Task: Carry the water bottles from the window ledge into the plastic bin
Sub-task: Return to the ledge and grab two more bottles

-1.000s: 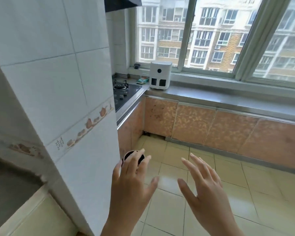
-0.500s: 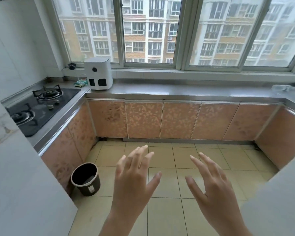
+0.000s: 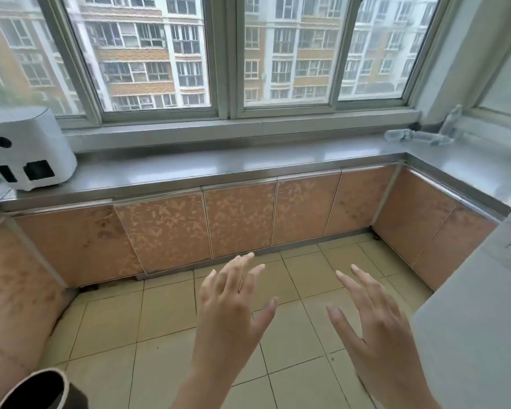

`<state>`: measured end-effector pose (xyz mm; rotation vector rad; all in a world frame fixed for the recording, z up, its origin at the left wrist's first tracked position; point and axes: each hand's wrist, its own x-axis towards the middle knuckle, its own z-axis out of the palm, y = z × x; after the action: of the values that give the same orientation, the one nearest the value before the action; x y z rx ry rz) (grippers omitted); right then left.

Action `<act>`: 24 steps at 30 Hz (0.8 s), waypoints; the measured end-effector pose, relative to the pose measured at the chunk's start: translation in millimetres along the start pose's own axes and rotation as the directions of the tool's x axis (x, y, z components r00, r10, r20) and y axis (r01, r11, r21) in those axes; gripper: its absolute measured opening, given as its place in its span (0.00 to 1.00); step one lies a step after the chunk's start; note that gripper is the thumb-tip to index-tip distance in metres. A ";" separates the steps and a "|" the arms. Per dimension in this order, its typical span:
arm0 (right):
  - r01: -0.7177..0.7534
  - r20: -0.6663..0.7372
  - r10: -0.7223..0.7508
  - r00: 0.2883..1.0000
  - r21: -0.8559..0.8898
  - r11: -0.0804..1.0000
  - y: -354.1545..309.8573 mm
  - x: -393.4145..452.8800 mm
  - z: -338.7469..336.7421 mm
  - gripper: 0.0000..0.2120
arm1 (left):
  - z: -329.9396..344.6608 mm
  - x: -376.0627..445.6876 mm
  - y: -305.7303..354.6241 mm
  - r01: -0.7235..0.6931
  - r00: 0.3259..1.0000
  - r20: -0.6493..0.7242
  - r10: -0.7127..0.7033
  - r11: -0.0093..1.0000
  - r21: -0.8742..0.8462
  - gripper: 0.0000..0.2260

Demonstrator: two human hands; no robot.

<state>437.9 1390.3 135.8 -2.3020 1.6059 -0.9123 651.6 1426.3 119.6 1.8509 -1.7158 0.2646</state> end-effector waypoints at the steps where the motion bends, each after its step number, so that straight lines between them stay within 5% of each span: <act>1: -0.011 -0.006 0.011 1.000 -0.013 1.000 8.4 17.2 2.4 0.26 | 11.9 20.6 1.8 -0.012 1.000 -0.004 0.012 1.000 -0.015 0.22; 24: -0.195 -0.081 0.188 0.979 -0.087 0.977 226.6 335.4 16.9 0.27 | 270.3 365.2 110.6 -0.225 0.973 0.035 0.229 0.969 -0.104 0.22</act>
<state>345.4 995.8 139.2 -2.1474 1.9014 -0.9003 532.9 974.0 125.0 1.6017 -1.9396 0.2238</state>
